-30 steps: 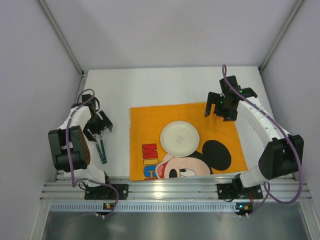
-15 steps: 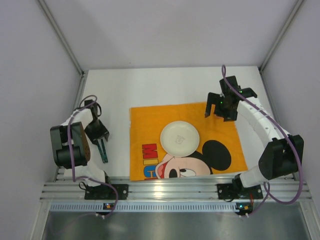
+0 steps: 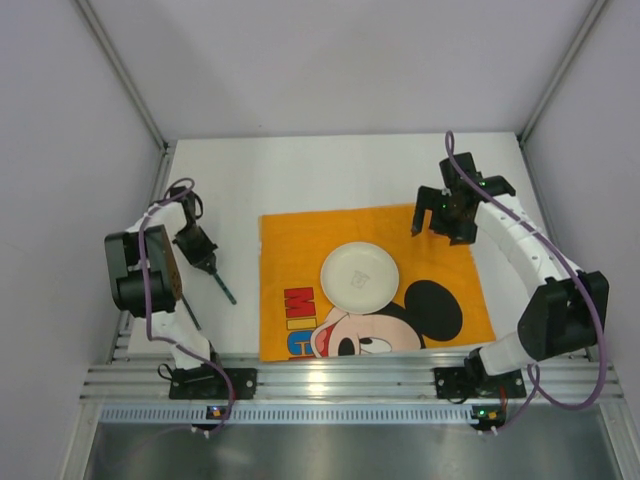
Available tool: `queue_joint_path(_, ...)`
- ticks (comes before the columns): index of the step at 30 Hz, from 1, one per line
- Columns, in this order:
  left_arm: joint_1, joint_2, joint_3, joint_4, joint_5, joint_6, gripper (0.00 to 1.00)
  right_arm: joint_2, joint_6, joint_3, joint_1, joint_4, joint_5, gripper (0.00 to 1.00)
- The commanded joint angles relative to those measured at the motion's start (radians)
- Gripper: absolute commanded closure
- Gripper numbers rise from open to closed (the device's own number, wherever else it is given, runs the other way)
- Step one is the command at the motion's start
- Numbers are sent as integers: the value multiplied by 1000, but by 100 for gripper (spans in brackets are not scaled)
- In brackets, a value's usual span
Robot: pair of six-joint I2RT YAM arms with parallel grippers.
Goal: Set the dinner table for one person
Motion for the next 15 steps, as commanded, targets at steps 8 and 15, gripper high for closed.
queue_joint_path(8,-63,124,336,142,178,-19,100,-94,90,107,98,-39,40,0)
queue_joint_path(15,-258,-17,347,139,279,-91,100,-84,160,167,338,143,-73,0)
